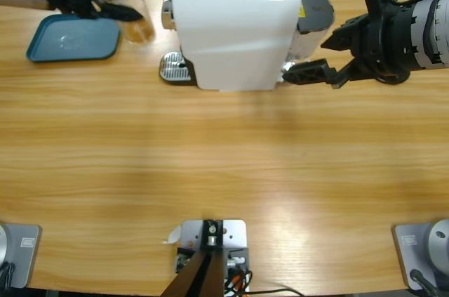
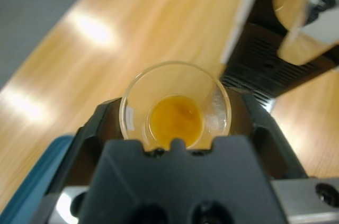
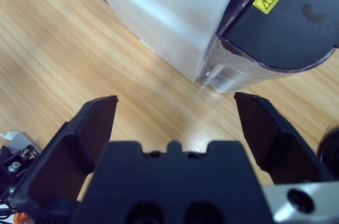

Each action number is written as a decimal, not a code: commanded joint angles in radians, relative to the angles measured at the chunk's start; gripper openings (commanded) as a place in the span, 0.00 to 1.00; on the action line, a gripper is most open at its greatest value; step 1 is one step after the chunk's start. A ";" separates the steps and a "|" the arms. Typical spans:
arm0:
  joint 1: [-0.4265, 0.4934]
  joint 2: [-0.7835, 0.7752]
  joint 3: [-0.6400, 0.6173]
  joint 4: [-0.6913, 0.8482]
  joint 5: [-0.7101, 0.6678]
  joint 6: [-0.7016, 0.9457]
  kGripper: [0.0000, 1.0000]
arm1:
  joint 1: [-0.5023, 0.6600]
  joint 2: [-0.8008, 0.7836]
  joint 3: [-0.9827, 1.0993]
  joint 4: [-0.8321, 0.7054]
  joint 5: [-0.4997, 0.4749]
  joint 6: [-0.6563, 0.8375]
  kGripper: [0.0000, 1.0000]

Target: Pour coffee

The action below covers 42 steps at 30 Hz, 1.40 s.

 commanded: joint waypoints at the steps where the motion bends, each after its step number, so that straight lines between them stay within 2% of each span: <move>1: 0.186 -0.049 0.034 0.029 0.179 -0.188 0.00 | -0.017 0.018 -0.001 -0.020 0.006 -0.012 1.00; 6: 0.242 -0.007 0.035 0.067 0.284 -0.241 0.00 | -0.017 -0.040 -0.009 0.016 -0.009 -0.012 1.00; 17: 0.253 0.097 0.025 0.048 0.287 -0.268 0.00 | -0.017 -0.179 -0.022 0.163 -0.020 -0.015 1.00; 31: 0.260 0.178 0.024 0.024 0.276 -0.285 0.00 | -0.017 -0.213 0.017 0.184 -0.020 -0.015 1.00; 32: 0.259 0.177 0.028 0.026 0.275 -0.285 0.06 | -0.017 -0.212 0.017 0.184 -0.020 -0.015 1.00; 33: 0.257 0.170 0.032 0.025 0.274 -0.282 0.51 | -0.017 -0.212 0.018 0.184 -0.020 -0.015 1.00; 34: 0.252 0.163 0.035 0.018 0.267 -0.275 0.90 | -0.017 -0.213 0.019 0.184 -0.020 -0.015 1.00; 35: 0.250 0.154 0.039 0.010 0.262 -0.271 0.99 | -0.017 -0.214 0.020 0.184 -0.020 -0.015 1.00; 42: 0.250 0.002 0.060 -0.005 0.241 -0.270 0.99 | -0.017 -0.221 0.008 0.184 -0.020 -0.015 1.00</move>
